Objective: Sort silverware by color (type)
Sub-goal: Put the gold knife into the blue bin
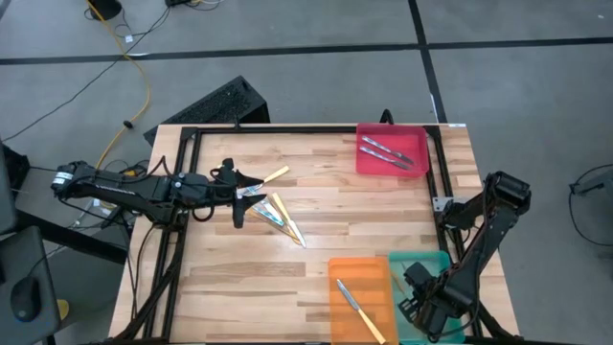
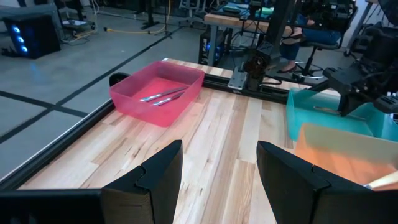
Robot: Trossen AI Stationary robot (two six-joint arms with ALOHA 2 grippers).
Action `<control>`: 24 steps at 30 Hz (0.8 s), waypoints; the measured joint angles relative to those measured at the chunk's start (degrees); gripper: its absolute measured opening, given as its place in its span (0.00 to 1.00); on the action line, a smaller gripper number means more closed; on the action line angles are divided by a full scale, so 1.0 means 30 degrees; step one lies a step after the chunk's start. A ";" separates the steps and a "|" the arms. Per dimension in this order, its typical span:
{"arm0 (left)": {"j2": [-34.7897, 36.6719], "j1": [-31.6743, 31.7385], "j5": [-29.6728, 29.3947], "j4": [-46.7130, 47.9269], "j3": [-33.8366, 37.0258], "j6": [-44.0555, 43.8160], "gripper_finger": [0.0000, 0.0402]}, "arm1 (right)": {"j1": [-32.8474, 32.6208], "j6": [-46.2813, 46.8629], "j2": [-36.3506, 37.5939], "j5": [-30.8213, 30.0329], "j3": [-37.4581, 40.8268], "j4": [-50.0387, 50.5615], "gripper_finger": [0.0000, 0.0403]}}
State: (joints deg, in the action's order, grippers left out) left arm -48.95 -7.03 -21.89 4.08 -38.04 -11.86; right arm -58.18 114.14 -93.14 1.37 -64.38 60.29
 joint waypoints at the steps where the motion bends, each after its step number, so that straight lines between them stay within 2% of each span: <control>1: 0.0000 0.0000 0.0000 -0.0007 0.0000 0.0000 0.47 | 0.0039 -0.0078 -0.0004 0.0003 0.0000 0.0041 0.04; 24: 0.0000 0.0000 0.0007 -0.0094 0.0000 0.0000 0.47 | 0.0046 0.0324 0.0029 -0.0450 0.1735 -0.1941 0.04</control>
State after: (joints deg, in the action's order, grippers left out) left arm -48.95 -7.03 -21.87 3.79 -38.04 -11.86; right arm -58.04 115.11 -93.06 0.02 -59.17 54.47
